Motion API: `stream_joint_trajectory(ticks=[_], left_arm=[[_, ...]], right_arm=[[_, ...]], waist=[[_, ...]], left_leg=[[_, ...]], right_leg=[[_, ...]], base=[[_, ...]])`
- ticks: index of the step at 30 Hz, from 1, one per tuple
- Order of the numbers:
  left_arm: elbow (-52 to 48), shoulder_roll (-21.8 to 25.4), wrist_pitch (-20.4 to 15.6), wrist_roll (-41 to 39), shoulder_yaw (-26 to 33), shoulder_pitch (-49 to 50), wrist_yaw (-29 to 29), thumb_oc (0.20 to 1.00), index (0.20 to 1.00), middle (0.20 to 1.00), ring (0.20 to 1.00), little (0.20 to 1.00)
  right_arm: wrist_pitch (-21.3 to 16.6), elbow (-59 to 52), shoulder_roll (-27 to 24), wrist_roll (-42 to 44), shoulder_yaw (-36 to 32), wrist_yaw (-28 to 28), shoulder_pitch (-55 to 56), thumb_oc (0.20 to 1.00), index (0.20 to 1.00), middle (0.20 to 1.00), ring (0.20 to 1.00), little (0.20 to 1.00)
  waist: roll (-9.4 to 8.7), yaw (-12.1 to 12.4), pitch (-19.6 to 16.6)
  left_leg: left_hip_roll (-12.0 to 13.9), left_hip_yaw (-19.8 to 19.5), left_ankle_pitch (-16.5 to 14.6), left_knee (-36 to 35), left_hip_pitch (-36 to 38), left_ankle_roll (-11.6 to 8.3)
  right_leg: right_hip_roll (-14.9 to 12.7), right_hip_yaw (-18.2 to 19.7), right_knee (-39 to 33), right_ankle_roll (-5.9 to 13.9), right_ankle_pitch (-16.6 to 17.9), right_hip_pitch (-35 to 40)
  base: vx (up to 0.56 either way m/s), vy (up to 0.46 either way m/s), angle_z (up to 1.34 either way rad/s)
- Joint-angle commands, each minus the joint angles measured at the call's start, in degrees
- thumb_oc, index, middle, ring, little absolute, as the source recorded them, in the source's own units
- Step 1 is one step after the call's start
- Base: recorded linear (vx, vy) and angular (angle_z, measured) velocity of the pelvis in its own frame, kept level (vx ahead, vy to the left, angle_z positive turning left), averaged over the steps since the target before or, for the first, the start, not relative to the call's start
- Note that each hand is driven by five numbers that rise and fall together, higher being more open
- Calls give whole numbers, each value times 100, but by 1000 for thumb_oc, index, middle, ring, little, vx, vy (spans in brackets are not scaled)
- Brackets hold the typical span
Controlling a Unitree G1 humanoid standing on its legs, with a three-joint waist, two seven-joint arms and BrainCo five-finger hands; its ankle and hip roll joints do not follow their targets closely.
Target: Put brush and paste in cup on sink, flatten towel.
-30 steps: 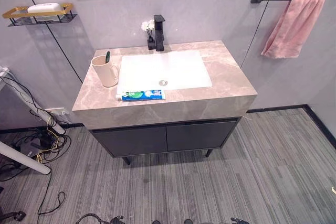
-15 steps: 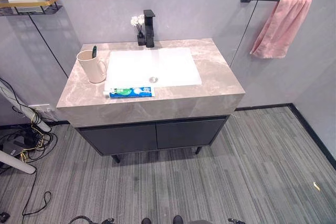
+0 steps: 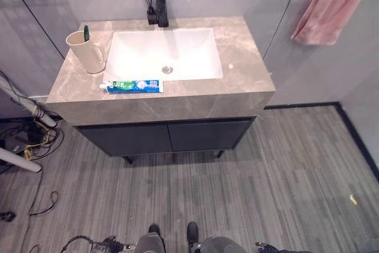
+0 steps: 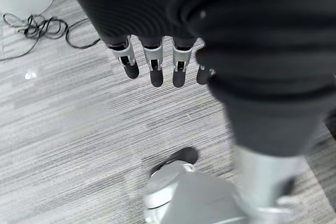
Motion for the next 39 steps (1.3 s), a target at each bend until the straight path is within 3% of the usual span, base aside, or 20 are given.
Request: stream_joint_trajectory(ticks=[1, 2, 8, 11, 16, 17, 19, 20, 22, 23, 24, 25, 26, 28, 29, 33, 39], left_arm=[[-150, -15, -131, -68, -245, 80, -121, 1000, 1000, 1000, 1000, 1000], [-221, -89, -170, -60, -334, 148, -139, 1000, 1000, 1000, 1000, 1000], [-175, -186, -187, -22, -435, 195, -203, 1000, 1000, 1000, 1000, 1000], [-304, -195, -211, -10, -539, 166, -197, 1000, 1000, 1000, 1000, 1000], [-497, -166, -253, 59, -703, 97, -180, 1000, 1000, 1000, 1000, 1000], [-616, -118, -263, 125, -806, 53, -190, 1000, 1000, 1000, 1000, 1000], [-665, -81, -263, 181, -853, 34, -197, 1000, 1000, 1000, 1000, 1000], [-722, -39, -266, 422, -1065, 32, -240, 1000, 1000, 1000, 1000, 1000], [-719, -30, -262, 469, -1099, 31, -250, 1000, 1000, 1000, 1000, 1000], [-624, -82, -236, 560, -1175, 34, -283, 1000, 1000, 1000, 1000, 1000], [-624, -82, -236, 560, -1175, 34, -283, 1000, 1000, 1000, 1000, 1000], [-531, -110, -236, 599, -1200, 36, -292, 1000, 1000, 1000, 1000, 1000], [-490, -124, -242, 611, -1194, 25, -287, 1000, 1000, 1000, 1000, 1000], [-406, -160, -259, 587, -1129, 44, -273, 1000, 1000, 1000, 1000, 1000], [-365, -144, -277, 551, -1044, 49, -223, 1000, 1000, 1000, 1000, 1000], [-378, -87, -299, 532, -965, 135, -176, 1000, 1000, 1000, 1000, 1000], [-364, 5, -340, 621, -837, 286, -144, 1000, 1000, 1000, 1000, 1000]], right_arm=[[-32, 116, -318, -196, -173, -59, 138, 1000, 1000, 1000, 1000, 1000], [-49, 139, -363, -196, -192, -23, 80, 1000, 1000, 1000, 1000, 1000], [-32, 192, -307, -216, -213, 12, -29, 1000, 1000, 1000, 1000, 1000], [-35, 75, -223, -276, -143, 6, -123, 1000, 1000, 1000, 1000, 1000], [-76, -129, -181, -391, 11, -40, -250, 1000, 1000, 1000, 1000, 1000], [-108, -303, -168, -486, 120, -56, -324, 1000, 1000, 1000, 1000, 1000], [-117, -388, -169, -507, 141, -59, -349, 1000, 1000, 1000, 1000, 1000], [-144, -628, -174, -540, 209, -79, -457, 1000, 1000, 1000, 1000, 1000], [-141, -594, -162, -548, 225, -65, -481, 1000, 1000, 1000, 1000, 1000], [-128, -544, -118, -559, 260, -31, -501, 1000, 1000, 1000, 1000, 1000], [-128, -544, -118, -559, 260, -31, -501, 1000, 1000, 1000, 1000, 1000], [-124, -472, -63, -537, 283, -4, -447, 1000, 1000, 1000, 1000, 1000], [-115, -429, -43, -529, 278, -15, -428, 1000, 1000, 1000, 1000, 1000], [-110, -379, -5, -499, 245, -29, -395, 1000, 1000, 1000, 1000, 1000], [-92, -313, 39, -523, 235, -16, -355, 1000, 1000, 1000, 1000, 1000], [-79, -235, 25, -541, 196, -12, -270, 1000, 1000, 1000, 1000, 1000], [-61, -125, -97, -745, 242, -20, -192, 1000, 1000, 1000, 1000, 1000]], waist=[[112, 138, -212], [196, 196, -191], [190, 280, -388], [135, 303, -522], [127, 340, -559], [151, 344, -585], [161, 337, -575], [222, 235, -460], [251, 215, -392], [331, 133, -303], [331, 133, -303], [359, 58, -309], [341, 67, -304], [287, 47, -270], [202, 13, -213], [93, 26, -272], [-1, 307, -572]], left_leg=[[-110, -116, 591, -146, -458, 277], [-97, -39, 777, -279, -483, 256], [-310, -59, 497, -43, -403, 445], [-500, 127, 198, 192, -386, 646], [-612, 240, 19, 263, -366, 765], [-728, 266, -72, 172, -194, 867], [-771, 258, -110, 119, -95, 913], [-831, 213, -205, -26, 229, 1044], [-816, 188, -216, -60, 342, 1070], [-790, 97, -297, -61, 534, 1091], [-790, 97, -297, -61, 534, 1091], [-780, 7, -338, -104, 710, 1090], [-782, 12, -390, -106, 787, 1080], [-763, -45, -489, -71, 883, 1021], [-776, -201, -572, -30, 1002, 954], [-788, -356, -571, -102, 1136, 898], [-631, -576, -482, -339, 1186, 687]], right_leg=[[-345, 539, 619, 668, -566, 41], [-339, 620, 605, 687, -656, 190], [-654, 882, 463, 865, -752, 585], [-974, 993, 574, 1098, -618, 570], [-1106, 1082, 732, 1254, -426, 455], [-1171, 1099, 1075, 1360, -165, 329], [-1175, 1129, 1326, 1395, -45, 235], [-1098, 1153, 2229, 1453, 473, -216], [-1043, 1115, 2511, 1455, 561, -338], [-821, 1029, 2798, 1414, 366, -611], [-821, 1029, 2798, 1414, 366, -611], [-545, 1000, 2563, 1277, -109, -854], [-653, 835, 2318, 1237, -210, -878], [-959, 644, 1596, 1274, -1, -936], [-1201, 790, 1072, 1380, 380, -1059], [-1160, 1035, 960, 1414, 399, -893], [-1168, 615, 86, 1287, 423, -235]], base=[[324, 260, 3], [266, 216, -13], [206, 182, -33], [273, 311, -23], [97, 161, -6], [206, 338, -3], [119, 245, -12], [78, 226, -25], [82, 179, -16], [67, 93, -1], [179, 139, -4], [157, 36, 0], [192, -2, 0], [136, -132, 23], [158, -162, 34], [82, -123, 52], [56, -188, 34]])
